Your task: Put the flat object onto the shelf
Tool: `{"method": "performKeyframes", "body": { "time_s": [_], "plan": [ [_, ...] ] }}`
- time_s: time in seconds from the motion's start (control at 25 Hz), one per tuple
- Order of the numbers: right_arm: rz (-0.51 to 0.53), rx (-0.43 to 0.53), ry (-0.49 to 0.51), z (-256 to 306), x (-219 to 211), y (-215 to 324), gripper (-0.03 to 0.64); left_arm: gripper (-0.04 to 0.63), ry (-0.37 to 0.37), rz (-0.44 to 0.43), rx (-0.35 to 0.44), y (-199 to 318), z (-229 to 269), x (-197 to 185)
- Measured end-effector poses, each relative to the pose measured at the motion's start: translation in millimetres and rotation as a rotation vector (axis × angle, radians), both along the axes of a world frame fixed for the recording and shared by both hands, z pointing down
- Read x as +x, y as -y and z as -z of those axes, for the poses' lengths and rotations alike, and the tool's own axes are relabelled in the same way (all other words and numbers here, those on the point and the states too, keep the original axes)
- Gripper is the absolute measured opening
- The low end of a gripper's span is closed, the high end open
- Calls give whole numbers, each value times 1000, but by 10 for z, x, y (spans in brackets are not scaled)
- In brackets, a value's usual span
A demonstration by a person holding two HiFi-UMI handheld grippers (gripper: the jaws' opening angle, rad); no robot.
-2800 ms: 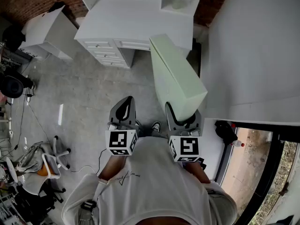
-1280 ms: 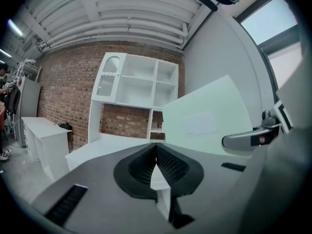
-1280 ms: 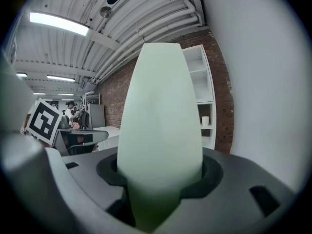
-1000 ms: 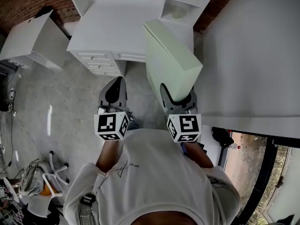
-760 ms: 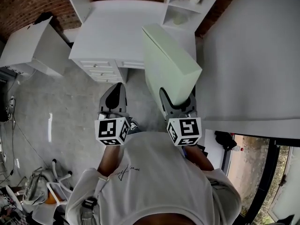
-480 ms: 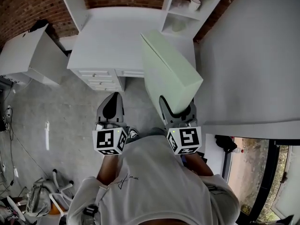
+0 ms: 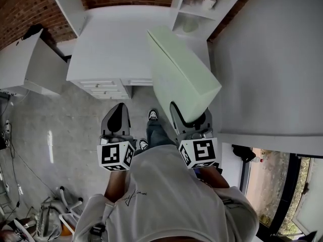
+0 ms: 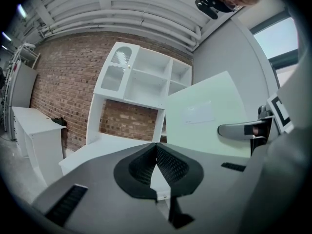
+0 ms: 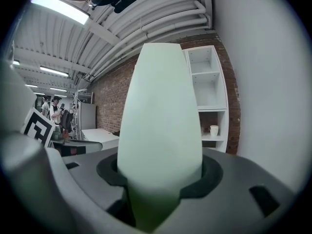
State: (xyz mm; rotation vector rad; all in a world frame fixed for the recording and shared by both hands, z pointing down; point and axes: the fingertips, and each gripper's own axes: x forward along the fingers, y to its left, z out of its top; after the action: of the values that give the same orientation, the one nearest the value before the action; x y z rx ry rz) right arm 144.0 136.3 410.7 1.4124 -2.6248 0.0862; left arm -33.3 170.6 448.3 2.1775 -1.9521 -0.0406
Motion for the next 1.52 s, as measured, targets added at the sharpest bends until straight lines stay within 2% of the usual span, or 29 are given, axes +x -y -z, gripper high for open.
{"method": "performKeyframes", "body": {
  "time_s": [0.24,0.68,1.16,1.32,1.52],
  "plan": [
    [11,1,34,53,-66,601,265,14,2,-20,16,655,132,-43],
    [67,-1,73,83,-147,1752,265,12,53,-53,42,1881,341,15],
    [102,-5,107,133,-114,2377,265,13,49,-58,18,2547,331,63],
    [79,-27,113,95,-219,2499,265,13,36,-76,13,2679,323,-36],
    [49,-10,95,173,-484,2635,267,12,16,-128,27,2930,358,-248]
  ]
}}
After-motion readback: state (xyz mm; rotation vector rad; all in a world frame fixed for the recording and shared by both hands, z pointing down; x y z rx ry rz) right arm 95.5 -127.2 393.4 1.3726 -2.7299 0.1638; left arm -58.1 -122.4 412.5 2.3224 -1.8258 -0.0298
